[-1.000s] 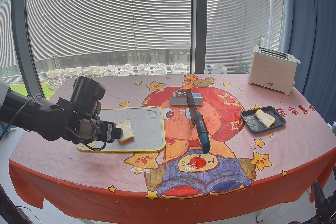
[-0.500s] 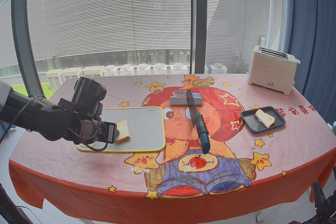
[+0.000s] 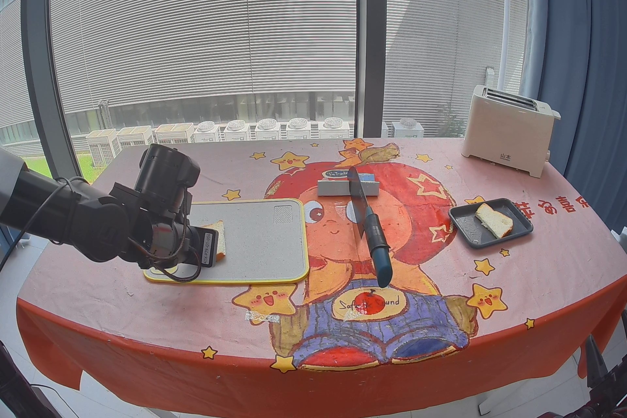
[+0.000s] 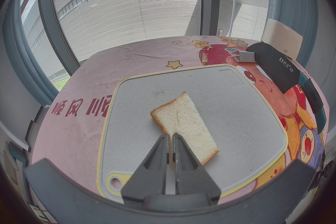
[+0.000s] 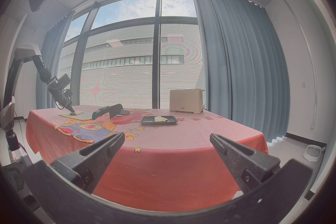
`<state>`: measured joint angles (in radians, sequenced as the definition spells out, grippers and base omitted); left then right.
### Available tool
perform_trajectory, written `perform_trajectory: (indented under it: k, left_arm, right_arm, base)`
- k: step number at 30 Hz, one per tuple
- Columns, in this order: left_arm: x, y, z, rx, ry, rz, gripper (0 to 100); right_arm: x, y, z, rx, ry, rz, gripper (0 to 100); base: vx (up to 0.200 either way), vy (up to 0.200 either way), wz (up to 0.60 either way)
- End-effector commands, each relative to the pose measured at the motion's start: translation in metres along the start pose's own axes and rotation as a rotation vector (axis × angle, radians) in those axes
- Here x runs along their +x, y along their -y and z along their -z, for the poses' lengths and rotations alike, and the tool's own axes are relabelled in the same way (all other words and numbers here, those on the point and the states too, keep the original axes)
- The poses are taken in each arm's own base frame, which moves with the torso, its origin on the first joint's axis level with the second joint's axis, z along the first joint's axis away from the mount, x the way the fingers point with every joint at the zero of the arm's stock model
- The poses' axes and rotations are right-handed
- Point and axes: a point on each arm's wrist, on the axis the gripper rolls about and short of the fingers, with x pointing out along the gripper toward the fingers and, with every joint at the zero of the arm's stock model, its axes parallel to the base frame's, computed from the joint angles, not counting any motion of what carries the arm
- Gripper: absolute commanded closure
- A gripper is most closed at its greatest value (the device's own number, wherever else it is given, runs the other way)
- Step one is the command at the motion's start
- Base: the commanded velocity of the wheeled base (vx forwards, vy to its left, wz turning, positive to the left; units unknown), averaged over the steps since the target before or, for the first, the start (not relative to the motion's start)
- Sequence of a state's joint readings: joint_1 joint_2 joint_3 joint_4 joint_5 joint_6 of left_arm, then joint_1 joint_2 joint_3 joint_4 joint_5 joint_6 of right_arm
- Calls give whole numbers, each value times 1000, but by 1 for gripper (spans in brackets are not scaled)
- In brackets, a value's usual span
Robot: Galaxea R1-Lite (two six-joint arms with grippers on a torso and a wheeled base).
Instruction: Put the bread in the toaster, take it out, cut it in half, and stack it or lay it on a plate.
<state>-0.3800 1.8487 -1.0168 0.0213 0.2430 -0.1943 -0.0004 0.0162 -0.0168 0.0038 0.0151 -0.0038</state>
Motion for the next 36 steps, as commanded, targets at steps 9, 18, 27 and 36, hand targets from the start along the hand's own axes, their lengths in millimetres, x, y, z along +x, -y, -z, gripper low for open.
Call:
perform_trajectory:
  k: [9,18,27,36]
  left_arm:
    - [-22,-3,-5,-13,69,18,100]
    - [-27,-4,-7,-16,97,23,100]
    - [-22,-1,-8,-34,170,32,100]
    - [-25,-4,2,-32,214,37,100]
  right_arm:
    - [0,0,4,-1,2,1,0]
    - [0,0,4,-1,2,1,0]
    - [0,0,4,-1,2,-1,0]
    - [0,0,4,-1,3,-1,0]
  base:
    - [0,0,0]
    - [0,0,0]
    - [0,0,0]
    - [0,0,0]
